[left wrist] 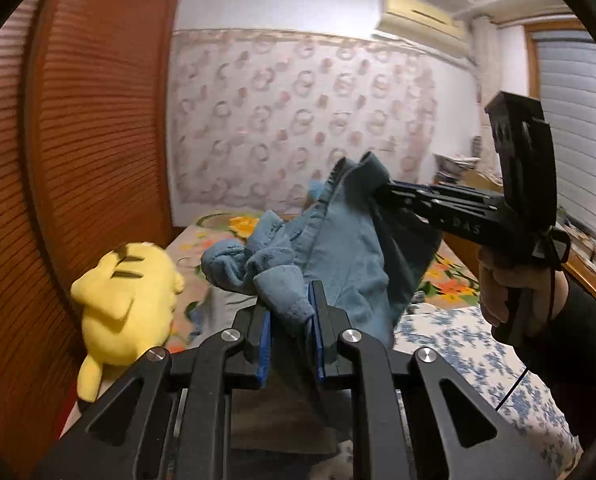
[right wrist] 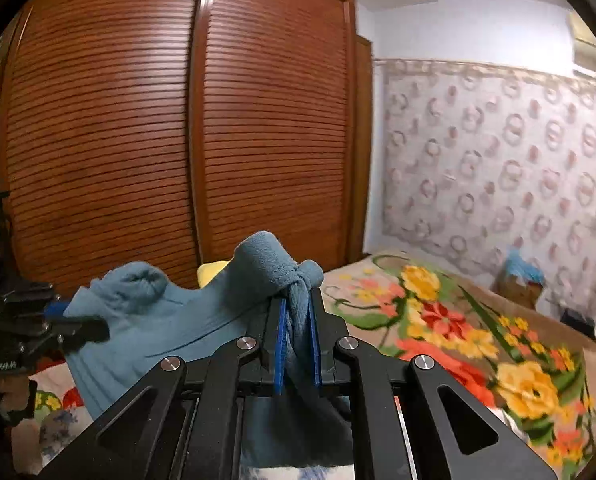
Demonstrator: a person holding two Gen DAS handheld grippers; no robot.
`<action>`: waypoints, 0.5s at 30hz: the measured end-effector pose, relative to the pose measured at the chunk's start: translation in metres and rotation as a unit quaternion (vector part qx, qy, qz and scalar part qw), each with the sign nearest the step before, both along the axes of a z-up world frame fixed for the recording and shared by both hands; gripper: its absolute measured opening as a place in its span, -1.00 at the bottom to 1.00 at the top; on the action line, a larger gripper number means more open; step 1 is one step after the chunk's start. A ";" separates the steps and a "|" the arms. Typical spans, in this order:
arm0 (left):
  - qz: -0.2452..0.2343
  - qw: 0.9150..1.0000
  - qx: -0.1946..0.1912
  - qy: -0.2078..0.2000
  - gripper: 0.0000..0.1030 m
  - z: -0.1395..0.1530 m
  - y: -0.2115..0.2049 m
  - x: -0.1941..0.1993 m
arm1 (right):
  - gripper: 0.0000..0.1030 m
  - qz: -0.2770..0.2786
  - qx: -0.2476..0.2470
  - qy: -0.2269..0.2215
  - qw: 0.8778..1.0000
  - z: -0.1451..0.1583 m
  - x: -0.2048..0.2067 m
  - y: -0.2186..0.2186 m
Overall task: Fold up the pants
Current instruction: 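Lift and carry the shorts with both tools onto the denim clothes stack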
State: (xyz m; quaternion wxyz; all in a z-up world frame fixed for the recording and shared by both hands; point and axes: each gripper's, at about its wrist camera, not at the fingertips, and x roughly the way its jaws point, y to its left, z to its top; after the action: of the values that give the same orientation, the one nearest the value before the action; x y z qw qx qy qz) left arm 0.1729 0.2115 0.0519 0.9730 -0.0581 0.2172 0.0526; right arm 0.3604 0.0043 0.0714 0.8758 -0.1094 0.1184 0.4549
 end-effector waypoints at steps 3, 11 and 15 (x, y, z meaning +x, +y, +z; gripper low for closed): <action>0.022 1.000 -0.005 0.006 -0.65 -0.012 0.011 -0.002 | -0.80 0.016 -0.017 -0.003 1.000 -0.005 0.021 0.032; 0.077 0.997 -0.015 0.017 -0.65 -0.041 0.028 -0.006 | -0.80 0.055 -0.055 0.008 0.997 -0.023 0.061 0.085; 0.103 0.994 -0.011 0.028 -0.65 -0.055 0.032 -0.008 | -0.80 0.068 -0.071 0.014 0.995 -0.026 0.073 0.106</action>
State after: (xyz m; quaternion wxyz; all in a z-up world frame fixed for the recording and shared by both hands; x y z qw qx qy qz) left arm 0.1648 0.2431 -0.0035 0.9552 -0.0894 0.2381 0.1513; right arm 0.4334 0.1101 0.0451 0.8310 -0.1733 0.1549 0.5053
